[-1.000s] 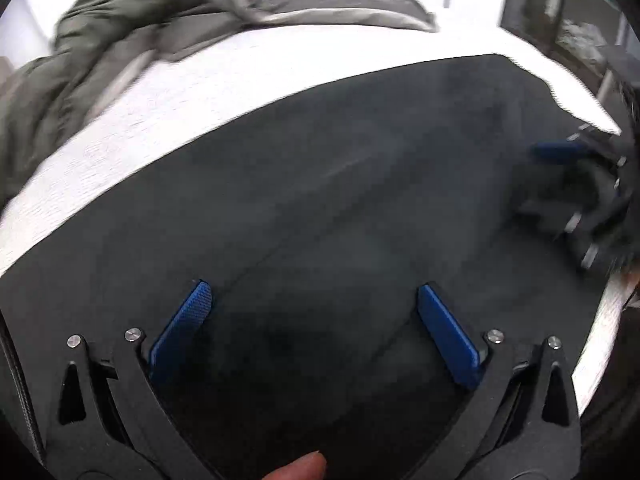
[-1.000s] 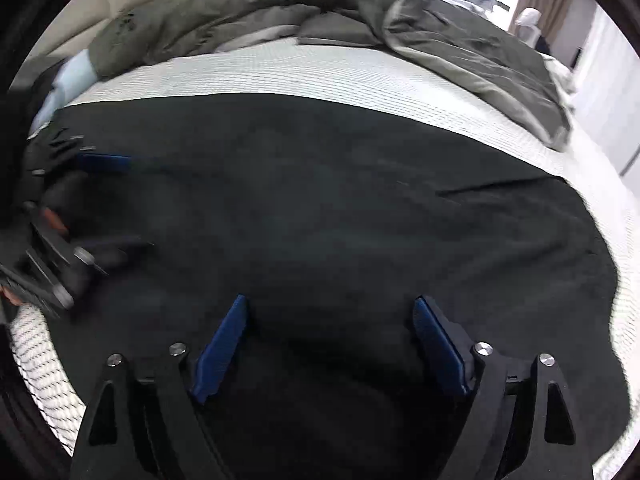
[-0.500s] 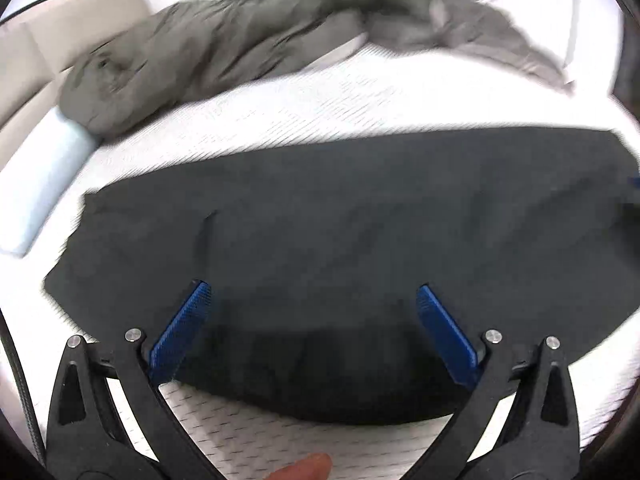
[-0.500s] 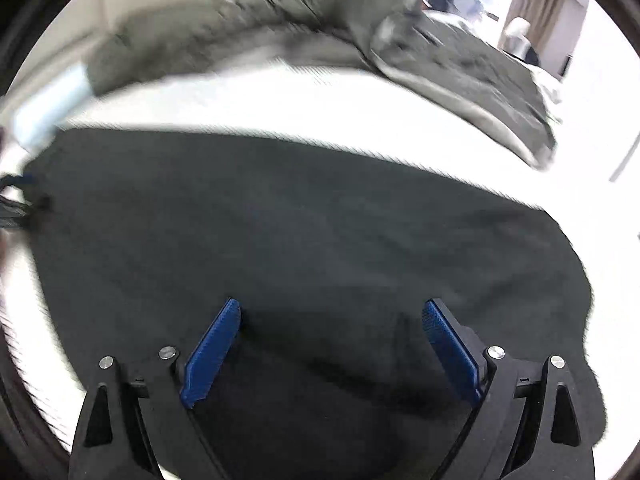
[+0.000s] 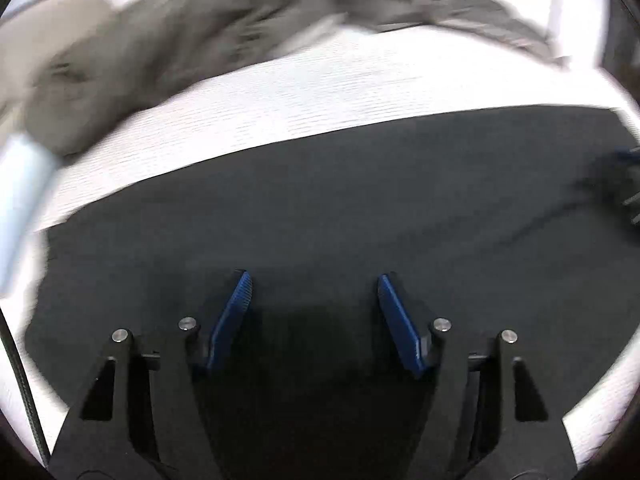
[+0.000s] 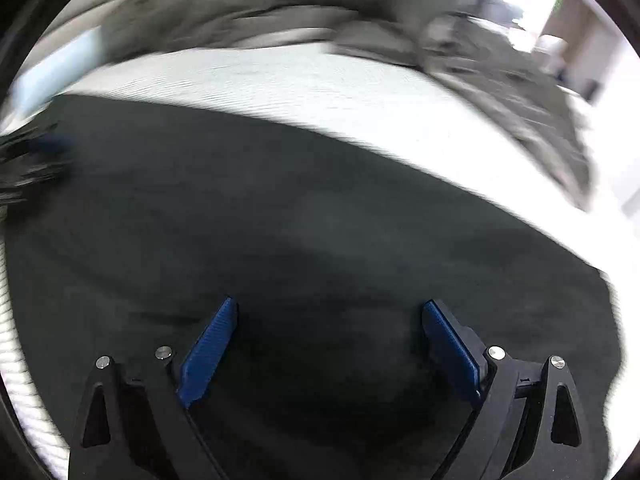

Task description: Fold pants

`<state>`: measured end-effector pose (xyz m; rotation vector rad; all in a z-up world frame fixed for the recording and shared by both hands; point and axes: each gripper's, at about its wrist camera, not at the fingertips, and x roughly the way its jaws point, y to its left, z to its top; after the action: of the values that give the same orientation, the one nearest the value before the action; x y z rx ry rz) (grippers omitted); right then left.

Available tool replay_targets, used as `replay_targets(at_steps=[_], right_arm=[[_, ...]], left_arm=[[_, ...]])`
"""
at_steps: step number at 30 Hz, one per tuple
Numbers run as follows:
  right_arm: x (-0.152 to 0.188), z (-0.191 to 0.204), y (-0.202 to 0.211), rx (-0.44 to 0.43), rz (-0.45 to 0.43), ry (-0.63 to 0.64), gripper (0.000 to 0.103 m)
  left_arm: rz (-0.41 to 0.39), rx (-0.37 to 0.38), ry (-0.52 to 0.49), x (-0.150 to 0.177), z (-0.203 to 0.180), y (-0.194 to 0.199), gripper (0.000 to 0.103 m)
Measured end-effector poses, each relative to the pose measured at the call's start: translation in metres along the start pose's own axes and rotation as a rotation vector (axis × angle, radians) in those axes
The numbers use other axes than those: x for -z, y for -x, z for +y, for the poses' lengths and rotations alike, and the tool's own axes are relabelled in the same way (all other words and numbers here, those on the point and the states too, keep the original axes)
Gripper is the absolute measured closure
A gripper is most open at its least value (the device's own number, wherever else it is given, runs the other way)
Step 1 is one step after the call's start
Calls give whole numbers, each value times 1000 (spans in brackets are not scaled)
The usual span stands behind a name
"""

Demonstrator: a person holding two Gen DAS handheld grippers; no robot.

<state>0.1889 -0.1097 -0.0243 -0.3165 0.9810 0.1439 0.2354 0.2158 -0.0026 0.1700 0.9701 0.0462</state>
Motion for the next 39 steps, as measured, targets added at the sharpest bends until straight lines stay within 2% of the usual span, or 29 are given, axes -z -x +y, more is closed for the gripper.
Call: replay_targets(at_steps=[1, 2, 3, 4, 7, 10, 12, 14, 16, 18, 19, 21, 23, 24, 26, 27, 29, 31, 32, 34, 36, 37, 38, 39], right_arm=[[2, -14, -1, 14, 8, -33, 7], [5, -31, -4, 68, 27, -73, 6], [8, -43, -4, 67, 28, -115, 6], [9, -49, -4, 73, 31, -138, 6], [10, -56, 1, 89, 38, -154, 6], [2, -39, 14, 45, -3, -126, 6], [-8, -19, 21, -31, -45, -96, 6], [-20, 1, 20, -86, -66, -63, 6], [-31, 21, 15, -95, -79, -23, 6], [-40, 36, 6, -61, -89, 4, 6], [-42, 40, 4, -52, -92, 2, 6], [-45, 43, -7, -57, -60, 16, 6], [-44, 36, -17, -34, -23, 41, 7], [-41, 30, -22, 10, -9, 56, 7], [-36, 16, -24, 44, 3, 33, 6], [-34, 2, -24, 77, 12, 4, 6], [-29, -23, -23, 97, 27, -50, 6], [-20, -47, -21, 166, 45, -94, 6], [-16, -56, -19, 210, 41, -101, 6], [-9, -72, -15, 227, 44, -131, 6], [-3, -78, -9, 201, 33, -142, 6], [-1, -77, -7, 199, 35, -136, 6], [1, -74, -4, 212, 30, -114, 6], [2, -69, -2, 226, 28, -91, 6]], left_arm=[[-2, -21, 31, 3, 19, -1, 39], [4, 1, 89, 8, 39, 1, 39], [9, 48, 131, 12, 51, 2, 43], [14, 74, 158, 16, 57, 5, 49], [-8, 35, 140, 16, 47, 18, 49], [-61, 173, 169, -7, 23, 31, 44], [-73, 216, 157, -29, 0, 28, 36], [-82, 252, 103, -51, -35, 24, 30], [-66, 261, 38, -69, -70, 10, 26], [0, 256, -6, -78, -100, -9, 26], [46, 243, -33, -80, -111, -23, 27], [52, 230, -60, -79, -120, -32, 27], [33, 234, -55, -77, -111, -31, 27], [32, 191, -47, -75, -104, -30, 27], [27, 69, -10, -69, -74, -32, 23], [32, 43, 23, -66, -56, -34, 17], [54, -35, 112, -57, -15, -36, 17], [53, -104, 168, -49, 18, -33, 17], [59, -111, 197, -46, 31, -30, 17], [61, -85, 243, -38, 46, -13, 30], [-6, 27, 200, -32, 50, 17, 30], [-49, 38, 174, -31, 50, 30, 30], [-90, 16, 149, -27, 52, 42, 30], [-98, -15, 131, -24, 53, 47, 30]])
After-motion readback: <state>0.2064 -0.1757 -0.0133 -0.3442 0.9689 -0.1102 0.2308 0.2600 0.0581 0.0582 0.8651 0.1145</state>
